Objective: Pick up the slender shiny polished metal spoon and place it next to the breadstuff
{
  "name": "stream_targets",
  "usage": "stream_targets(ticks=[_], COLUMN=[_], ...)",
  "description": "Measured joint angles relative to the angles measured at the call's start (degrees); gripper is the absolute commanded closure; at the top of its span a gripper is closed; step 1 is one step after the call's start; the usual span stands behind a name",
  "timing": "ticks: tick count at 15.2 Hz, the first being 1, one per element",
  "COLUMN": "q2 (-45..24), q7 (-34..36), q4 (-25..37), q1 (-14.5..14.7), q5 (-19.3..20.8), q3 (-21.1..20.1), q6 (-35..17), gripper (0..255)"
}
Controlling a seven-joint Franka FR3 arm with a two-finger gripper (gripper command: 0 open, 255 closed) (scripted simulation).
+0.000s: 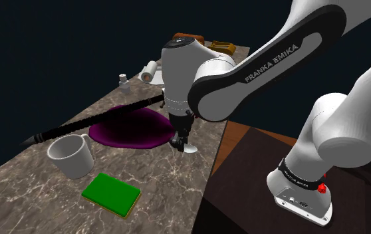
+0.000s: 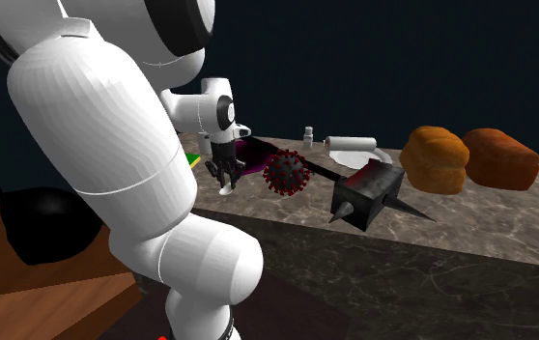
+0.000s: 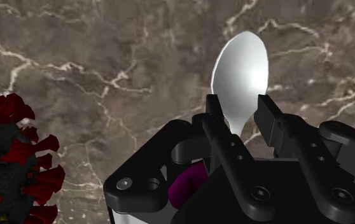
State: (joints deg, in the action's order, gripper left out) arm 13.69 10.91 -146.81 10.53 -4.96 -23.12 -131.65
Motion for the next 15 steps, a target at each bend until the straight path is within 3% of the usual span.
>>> stream_targets(ticks=[4, 15], q2=[0.6, 5.9], q7=[-0.2, -1.5], q4=[0.4, 4.8], q1=[0.1, 0.6], q5=[-0.2, -1.4], q3=[0.1, 1.4], q6=[1.1, 10.6], gripper=[255, 255])
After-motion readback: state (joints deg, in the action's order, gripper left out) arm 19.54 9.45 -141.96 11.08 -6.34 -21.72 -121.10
